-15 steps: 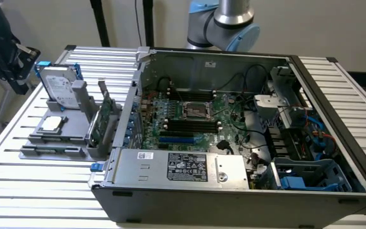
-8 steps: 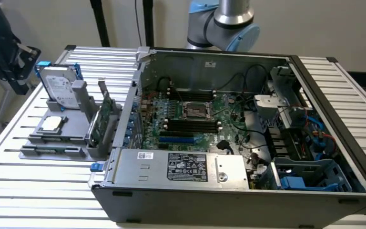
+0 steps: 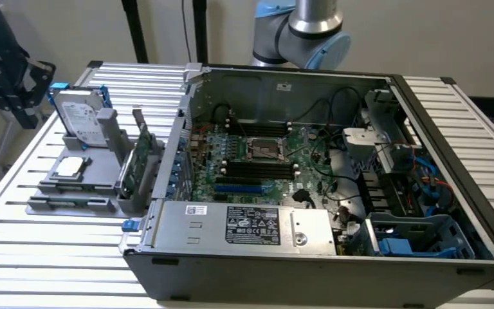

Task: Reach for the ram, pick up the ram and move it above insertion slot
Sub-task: 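Pick up the ram and move it above insertion slot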

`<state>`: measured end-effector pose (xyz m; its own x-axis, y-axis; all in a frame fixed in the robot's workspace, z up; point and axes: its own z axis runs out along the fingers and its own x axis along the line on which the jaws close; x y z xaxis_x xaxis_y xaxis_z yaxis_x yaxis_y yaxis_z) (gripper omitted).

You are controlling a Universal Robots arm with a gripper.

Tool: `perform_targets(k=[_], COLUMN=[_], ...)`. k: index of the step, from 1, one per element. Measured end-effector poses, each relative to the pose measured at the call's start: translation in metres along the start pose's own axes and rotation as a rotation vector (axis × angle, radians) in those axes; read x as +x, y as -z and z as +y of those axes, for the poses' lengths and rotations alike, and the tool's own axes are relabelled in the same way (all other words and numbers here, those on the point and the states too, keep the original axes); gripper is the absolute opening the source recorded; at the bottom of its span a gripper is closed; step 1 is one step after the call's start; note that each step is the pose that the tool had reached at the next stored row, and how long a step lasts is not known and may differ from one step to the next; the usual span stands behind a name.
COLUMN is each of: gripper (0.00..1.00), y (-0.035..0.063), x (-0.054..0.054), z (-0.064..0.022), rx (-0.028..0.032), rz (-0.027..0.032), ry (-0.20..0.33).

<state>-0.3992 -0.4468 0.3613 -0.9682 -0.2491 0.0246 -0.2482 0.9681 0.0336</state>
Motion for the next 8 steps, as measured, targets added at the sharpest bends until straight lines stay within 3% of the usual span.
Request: perform_targets(k=[8], gripper=[0.11], y=[-0.0015], x=[0.0000], z=[0.0000], rx=[0.0037], rz=[0.0045], ry=[0.145])
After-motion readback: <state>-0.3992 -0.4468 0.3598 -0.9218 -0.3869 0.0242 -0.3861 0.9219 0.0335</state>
